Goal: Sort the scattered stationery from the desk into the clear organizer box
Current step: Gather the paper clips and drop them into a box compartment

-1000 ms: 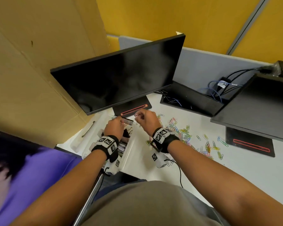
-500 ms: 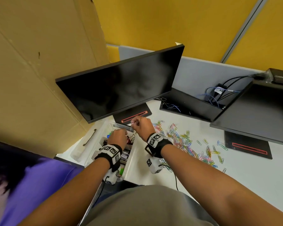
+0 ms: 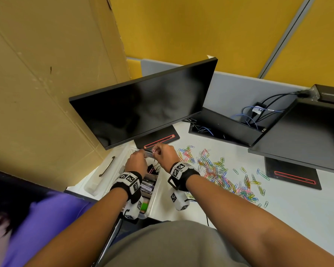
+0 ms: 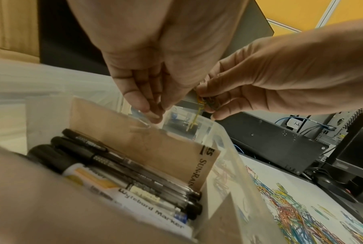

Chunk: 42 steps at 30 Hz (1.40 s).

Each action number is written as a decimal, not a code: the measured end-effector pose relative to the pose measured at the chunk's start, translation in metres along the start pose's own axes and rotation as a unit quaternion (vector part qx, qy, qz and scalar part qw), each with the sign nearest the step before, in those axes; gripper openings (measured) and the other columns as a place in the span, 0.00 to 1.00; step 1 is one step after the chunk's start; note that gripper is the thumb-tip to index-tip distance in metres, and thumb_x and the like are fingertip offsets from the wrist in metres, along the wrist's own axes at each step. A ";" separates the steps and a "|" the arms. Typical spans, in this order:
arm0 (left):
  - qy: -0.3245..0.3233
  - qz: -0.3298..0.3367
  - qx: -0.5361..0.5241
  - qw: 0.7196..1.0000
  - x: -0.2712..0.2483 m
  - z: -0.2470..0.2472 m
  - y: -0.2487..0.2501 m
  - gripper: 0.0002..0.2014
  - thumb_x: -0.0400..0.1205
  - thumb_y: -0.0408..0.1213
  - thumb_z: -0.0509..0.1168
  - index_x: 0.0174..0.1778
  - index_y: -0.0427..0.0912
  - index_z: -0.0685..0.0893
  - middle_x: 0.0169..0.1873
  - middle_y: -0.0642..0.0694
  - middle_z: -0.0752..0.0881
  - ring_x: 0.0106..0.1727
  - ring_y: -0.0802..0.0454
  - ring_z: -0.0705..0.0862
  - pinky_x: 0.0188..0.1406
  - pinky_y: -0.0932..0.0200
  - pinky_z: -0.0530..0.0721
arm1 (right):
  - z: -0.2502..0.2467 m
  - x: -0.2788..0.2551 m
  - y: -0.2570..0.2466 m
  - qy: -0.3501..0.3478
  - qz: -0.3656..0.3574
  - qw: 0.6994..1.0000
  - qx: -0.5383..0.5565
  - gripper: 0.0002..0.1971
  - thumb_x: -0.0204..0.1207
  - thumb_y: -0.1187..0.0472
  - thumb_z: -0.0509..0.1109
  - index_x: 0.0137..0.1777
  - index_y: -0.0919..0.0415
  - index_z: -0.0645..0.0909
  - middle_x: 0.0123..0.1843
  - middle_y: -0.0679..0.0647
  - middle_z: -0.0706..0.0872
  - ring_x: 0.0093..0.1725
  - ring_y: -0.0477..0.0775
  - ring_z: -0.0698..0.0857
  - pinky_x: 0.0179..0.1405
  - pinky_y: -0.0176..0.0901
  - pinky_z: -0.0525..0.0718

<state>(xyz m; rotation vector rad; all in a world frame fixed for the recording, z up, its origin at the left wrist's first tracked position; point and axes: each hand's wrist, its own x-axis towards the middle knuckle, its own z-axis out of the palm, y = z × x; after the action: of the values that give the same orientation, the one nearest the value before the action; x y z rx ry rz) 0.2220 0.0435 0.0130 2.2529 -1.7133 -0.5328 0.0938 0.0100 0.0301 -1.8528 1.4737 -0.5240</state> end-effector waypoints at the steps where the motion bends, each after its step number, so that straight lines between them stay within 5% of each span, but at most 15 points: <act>1: 0.000 0.000 -0.001 1.000 0.000 0.000 -0.001 0.10 0.82 0.27 0.58 0.51 0.44 0.82 0.48 0.42 0.86 0.44 0.42 0.85 0.40 0.50 0.85 | 0.003 0.000 0.000 -0.001 0.001 1.000 -0.006 0.05 0.76 0.65 0.68 0.46 0.56 0.84 0.38 0.52 0.88 0.38 0.52 0.86 0.41 0.46 0.86; 18: -0.009 -0.004 0.000 1.000 0.001 0.004 -0.005 0.11 0.80 0.24 0.62 0.54 0.43 0.82 0.50 0.42 0.86 0.47 0.41 0.86 0.47 0.48 0.86 | 0.014 -0.005 0.013 -0.042 -0.050 0.977 -0.203 0.07 0.81 0.59 0.68 0.55 0.55 0.85 0.52 0.56 0.90 0.51 0.59 0.86 0.56 0.48 0.82; 28: 0.005 -0.016 -0.005 1.000 0.002 0.009 0.010 0.06 0.84 0.31 0.61 0.51 0.46 0.80 0.47 0.44 0.85 0.42 0.45 0.86 0.41 0.48 0.88 | -0.001 -0.006 0.027 -0.018 -0.002 1.000 -0.017 0.07 0.78 0.62 0.68 0.50 0.56 0.88 0.43 0.51 0.89 0.38 0.49 0.85 0.37 0.41 0.82; 34: -0.009 0.021 -0.031 0.999 0.008 0.016 0.047 0.11 0.80 0.30 0.69 0.57 0.45 0.81 0.56 0.43 0.85 0.53 0.46 0.85 0.54 0.51 0.86 | -0.032 -0.010 0.055 0.024 0.032 0.999 0.000 0.09 0.80 0.63 0.66 0.54 0.55 0.86 0.49 0.52 0.88 0.45 0.50 0.85 0.45 0.40 0.84; 42: -0.016 0.069 -0.063 0.995 0.010 0.038 0.104 0.09 0.84 0.30 0.60 0.56 0.45 0.81 0.58 0.43 0.84 0.55 0.44 0.84 0.54 0.47 0.85 | -0.069 -0.027 0.111 0.020 0.075 0.996 -0.035 0.11 0.78 0.65 0.64 0.54 0.55 0.86 0.53 0.53 0.87 0.47 0.53 0.86 0.49 0.47 0.86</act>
<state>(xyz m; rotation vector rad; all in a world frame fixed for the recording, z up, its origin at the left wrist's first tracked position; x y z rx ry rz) 0.1178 0.0062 0.0214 2.0333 -1.7814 -0.6306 -0.0355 0.0049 -0.0026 -1.7746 1.6623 -0.4449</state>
